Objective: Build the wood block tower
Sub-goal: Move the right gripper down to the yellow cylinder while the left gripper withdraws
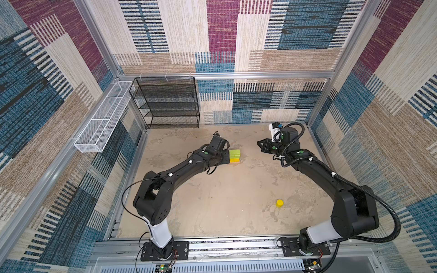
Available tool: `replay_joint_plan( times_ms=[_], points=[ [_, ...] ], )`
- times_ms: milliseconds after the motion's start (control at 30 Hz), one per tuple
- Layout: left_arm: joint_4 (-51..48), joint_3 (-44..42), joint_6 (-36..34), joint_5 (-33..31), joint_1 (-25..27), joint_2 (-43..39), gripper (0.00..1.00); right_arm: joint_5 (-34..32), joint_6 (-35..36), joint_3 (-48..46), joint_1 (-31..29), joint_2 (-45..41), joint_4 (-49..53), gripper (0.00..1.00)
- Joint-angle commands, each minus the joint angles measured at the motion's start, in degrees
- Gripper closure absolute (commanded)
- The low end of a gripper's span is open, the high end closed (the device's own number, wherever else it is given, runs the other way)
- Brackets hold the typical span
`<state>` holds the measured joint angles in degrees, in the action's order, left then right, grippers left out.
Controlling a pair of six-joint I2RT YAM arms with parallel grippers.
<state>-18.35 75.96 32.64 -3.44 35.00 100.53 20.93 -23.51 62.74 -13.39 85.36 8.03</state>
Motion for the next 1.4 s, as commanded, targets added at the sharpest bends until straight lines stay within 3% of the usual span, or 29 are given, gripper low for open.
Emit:
replay_joint_plan(
  times_ms=[0, 133, 367, 467, 800, 1367],
  points=[
    [2.8, -2.3, 0.4, -2.5, 0.0, -3.4, 0.45, -0.7, 0.3, 0.9, 0.0, -0.6, 1.3, 0.81],
    [3.1, -4.8, -0.5, -2.8, -0.4, -7.3, 0.45, -2.3, 1.0, 0.8, 0.1, -1.3, 3.8, 0.67],
    [6.0, -10.2, -1.6, 0.7, -3.5, -13.0, 0.45, -3.8, 0.2, -0.6, -0.1, -2.4, 8.1, 0.52],
    [8.4, -13.6, -1.7, 2.1, -5.3, -15.5, 0.46, -3.7, -0.1, -2.1, -0.8, -2.7, 9.5, 0.49],
    [12.6, -20.3, -0.7, 7.7, -11.6, -20.1, 0.47, -13.2, -0.9, -5.3, -5.7, -4.0, 20.7, 0.41],
    [16.7, -22.1, 1.2, 13.2, -13.2, -20.5, 0.47, -18.2, -10.2, -10.6, -11.8, -10.9, 34.5, 0.37]
  ],
)
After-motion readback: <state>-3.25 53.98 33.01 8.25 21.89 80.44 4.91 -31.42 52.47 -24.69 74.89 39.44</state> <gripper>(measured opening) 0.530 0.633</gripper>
